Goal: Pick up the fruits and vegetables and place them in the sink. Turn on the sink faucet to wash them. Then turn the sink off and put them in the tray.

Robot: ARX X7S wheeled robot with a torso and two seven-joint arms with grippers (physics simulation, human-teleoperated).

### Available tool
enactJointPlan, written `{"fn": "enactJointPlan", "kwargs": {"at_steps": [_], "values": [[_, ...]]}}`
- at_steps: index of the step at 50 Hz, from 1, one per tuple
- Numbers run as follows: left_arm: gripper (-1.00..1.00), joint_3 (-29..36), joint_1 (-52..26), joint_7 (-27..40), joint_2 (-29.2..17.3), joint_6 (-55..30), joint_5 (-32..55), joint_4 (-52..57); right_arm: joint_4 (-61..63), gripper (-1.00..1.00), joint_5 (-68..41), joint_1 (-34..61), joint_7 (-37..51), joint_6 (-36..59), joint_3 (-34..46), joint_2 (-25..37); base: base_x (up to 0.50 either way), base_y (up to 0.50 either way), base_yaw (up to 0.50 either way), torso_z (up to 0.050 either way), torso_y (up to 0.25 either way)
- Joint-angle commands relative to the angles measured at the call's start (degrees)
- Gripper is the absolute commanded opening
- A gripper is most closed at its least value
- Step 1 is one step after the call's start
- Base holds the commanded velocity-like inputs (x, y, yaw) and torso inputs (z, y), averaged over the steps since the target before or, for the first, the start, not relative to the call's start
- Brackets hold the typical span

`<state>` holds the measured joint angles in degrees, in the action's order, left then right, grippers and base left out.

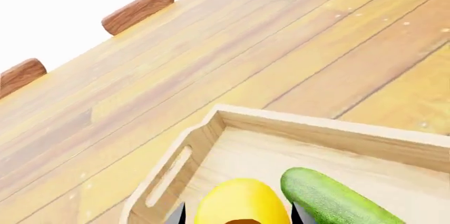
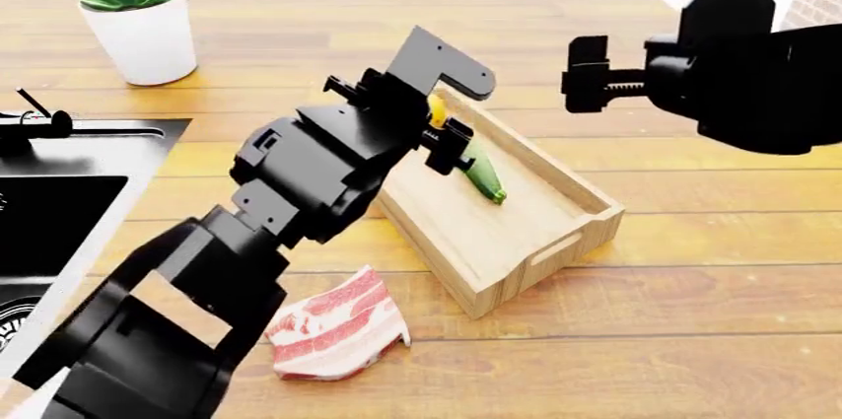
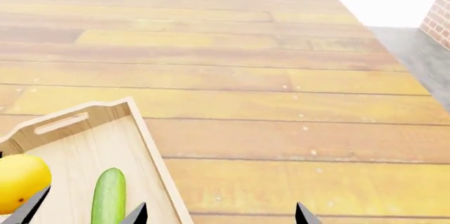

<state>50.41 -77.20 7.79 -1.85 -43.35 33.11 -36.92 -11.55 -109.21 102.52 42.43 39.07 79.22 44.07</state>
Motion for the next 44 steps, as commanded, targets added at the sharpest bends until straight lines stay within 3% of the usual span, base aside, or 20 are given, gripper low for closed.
{"fn": "enactJointPlan", "kwargs": {"at_steps": [1, 12, 13, 32, 44], "values": [[-1.0, 12.14, -2.35, 1.74, 1.79, 2.8, 6.06, -9.21, 0.65, 1.0, 0.1, -1.1, -0.18, -0.95, -0.4, 0.83, 0.0, 0.0, 0.0, 0.0, 0.0], [-1.0, 19.88, -4.75, 3.83, 1.73, 6.17, 13.7, -13.92, -0.11, 1.0, 0.28, -1.81, -0.61, -1.27, -0.38, 0.17, 0.0, 0.0, 0.0, 0.001, 0.0], [1.0, 20.33, -4.83, 3.78, 1.7, 6.31, 13.97, -13.96, -0.2, 1.0, 0.32, -1.89, -0.68, -1.32, -0.38, 0.1, 0.0, 0.0, 0.0, 0.0, 0.0], [1.0, 21.54, -5.0, 3.51, 0.52, 7.02, 15.74, -11.7, -1.07, 1.0, 0.56, -2.79, -1.45, -1.67, -0.47, -0.68, 0.0, 0.0, 0.0, 0.0, 0.0], [1.0, 14.57, -9.69, 11.18, -7.94, 2.59, 22.28, 6.28, -0.48, 1.0, 0.25, -2.58, -0.99, -1.59, -0.89, -0.47, 0.0, 0.0, 0.0, 0.0, 0.001]]}}
